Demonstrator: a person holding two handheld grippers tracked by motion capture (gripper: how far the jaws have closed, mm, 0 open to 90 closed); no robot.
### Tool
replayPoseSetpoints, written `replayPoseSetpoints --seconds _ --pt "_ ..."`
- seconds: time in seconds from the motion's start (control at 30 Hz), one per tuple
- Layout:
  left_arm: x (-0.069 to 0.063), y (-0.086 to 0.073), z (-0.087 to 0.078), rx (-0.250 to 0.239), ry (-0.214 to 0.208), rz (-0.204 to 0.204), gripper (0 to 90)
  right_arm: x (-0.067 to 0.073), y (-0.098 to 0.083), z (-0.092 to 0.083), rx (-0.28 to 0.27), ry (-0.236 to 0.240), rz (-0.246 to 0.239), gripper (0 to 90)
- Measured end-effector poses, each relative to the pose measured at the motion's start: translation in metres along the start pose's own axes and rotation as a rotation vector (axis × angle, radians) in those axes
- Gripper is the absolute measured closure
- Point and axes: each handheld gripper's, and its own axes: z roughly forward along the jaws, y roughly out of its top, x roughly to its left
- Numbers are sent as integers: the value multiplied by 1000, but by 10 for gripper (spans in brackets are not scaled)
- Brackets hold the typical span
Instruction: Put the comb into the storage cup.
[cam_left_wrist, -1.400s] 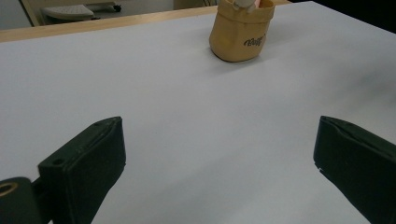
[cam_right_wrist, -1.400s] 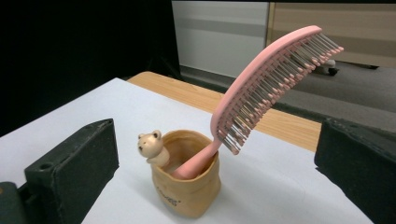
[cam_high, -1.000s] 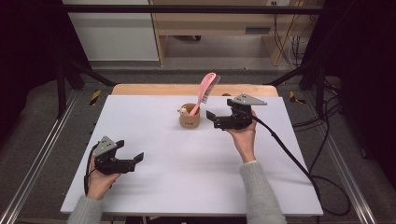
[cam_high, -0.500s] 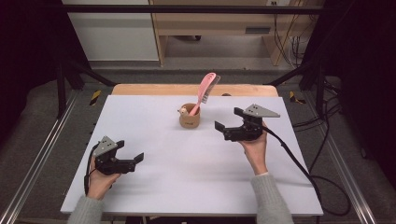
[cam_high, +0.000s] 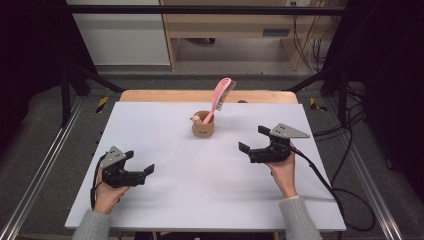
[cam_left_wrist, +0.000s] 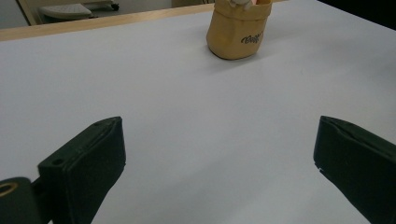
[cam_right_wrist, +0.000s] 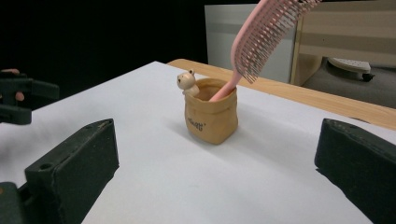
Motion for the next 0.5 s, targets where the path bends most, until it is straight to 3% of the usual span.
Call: replayPoseSetpoints --seconds 0.2,0.5 --pt "-1 0 0 -2 0 5 23 -6 -17 -11 11 13 -22 1" --pt "-1 0 0 -4 -8 8 23 -14 -37 -29 17 16 -16 1"
